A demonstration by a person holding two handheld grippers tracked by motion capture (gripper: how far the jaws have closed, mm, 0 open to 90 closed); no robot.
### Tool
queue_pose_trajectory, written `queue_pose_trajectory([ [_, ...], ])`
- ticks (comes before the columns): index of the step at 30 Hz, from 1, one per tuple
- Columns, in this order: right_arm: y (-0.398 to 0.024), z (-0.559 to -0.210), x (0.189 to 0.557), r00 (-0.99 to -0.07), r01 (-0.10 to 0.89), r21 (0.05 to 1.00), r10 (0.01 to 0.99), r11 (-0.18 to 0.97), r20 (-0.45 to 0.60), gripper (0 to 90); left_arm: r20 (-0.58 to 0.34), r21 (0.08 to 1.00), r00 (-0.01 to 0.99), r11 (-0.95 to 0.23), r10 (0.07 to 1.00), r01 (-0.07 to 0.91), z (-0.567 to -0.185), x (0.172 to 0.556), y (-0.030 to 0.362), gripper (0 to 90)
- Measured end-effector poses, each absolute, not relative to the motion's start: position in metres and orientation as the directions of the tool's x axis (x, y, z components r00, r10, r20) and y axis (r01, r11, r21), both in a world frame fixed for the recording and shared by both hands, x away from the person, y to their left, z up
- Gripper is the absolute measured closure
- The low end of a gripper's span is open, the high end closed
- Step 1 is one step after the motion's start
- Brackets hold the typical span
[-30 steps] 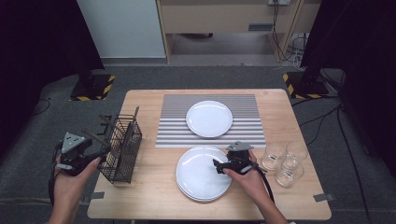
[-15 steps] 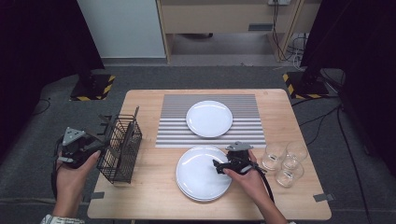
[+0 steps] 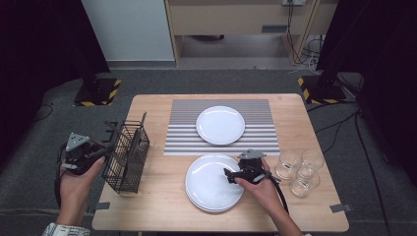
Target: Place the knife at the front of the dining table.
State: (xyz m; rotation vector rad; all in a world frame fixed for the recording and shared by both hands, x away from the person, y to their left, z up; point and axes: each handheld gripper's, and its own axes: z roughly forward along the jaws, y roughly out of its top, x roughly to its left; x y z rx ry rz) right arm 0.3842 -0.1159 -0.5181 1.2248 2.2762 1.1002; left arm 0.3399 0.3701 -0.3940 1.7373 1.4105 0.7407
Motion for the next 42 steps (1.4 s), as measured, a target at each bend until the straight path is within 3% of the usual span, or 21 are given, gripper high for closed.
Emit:
queue_pose_trajectory([
  [21, -0.1159, -0.5185, 0.3844, -0.577, 0.562, 0.758, 0.813, 0.331, 0.072, 9.9, -0.012, 0.849, 0.23, -0.112, 0.973, 0.516, -0.3957, 0.3395, 0.3669, 73.9],
  [42, -0.1155, -0.5186, 0.3841, -0.575, 0.564, 0.757, 0.815, 0.33, 0.074, 10.0, 0.001, 0.862, 0.288, -0.147, 0.957, 0.485, -0.394, 0.3352, 0.3617, 77.2],
])
